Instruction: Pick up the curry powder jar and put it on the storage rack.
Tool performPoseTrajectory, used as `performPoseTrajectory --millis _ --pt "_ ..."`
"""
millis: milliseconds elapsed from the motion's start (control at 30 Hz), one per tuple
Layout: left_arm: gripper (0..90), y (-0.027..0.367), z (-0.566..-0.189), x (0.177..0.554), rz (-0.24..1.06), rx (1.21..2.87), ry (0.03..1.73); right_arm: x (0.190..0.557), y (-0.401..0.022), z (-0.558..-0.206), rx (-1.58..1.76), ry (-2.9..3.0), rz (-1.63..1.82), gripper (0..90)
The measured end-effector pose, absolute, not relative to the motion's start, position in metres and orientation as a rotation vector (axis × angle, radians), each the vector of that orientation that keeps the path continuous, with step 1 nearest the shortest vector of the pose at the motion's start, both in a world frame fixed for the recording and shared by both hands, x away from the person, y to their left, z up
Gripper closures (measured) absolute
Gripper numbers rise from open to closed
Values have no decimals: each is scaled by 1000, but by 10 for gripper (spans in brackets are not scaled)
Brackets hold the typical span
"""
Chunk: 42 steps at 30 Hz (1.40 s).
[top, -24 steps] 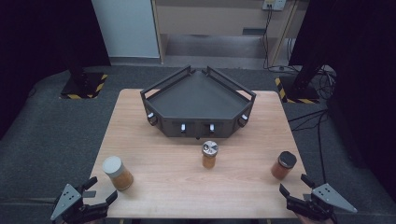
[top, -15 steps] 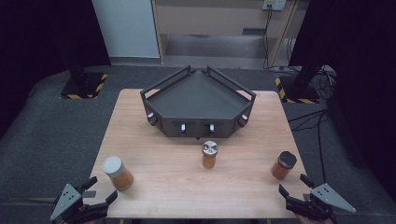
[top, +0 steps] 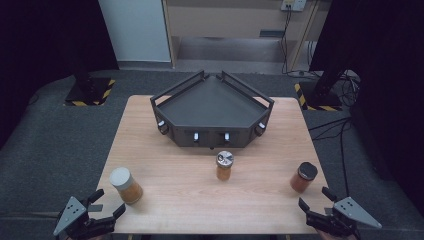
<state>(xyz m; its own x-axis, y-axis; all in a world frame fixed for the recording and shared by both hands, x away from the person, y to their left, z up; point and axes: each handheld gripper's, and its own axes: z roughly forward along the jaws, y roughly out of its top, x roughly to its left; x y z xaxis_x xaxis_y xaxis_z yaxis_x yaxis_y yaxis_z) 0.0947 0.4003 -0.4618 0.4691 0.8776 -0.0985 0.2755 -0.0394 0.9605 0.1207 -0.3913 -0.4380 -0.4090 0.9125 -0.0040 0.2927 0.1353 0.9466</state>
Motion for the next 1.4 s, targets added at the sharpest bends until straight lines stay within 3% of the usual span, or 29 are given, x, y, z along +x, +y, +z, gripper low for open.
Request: performPoseTrajectory --millis 1000,1400 --pt "40 403 -463 93 656 1542 1040 123 -391 -439 1168 1799 1277 93" --pt "49 399 -445 95 688 1592 1029 124 -391 -439 1166 1796 1278 93"
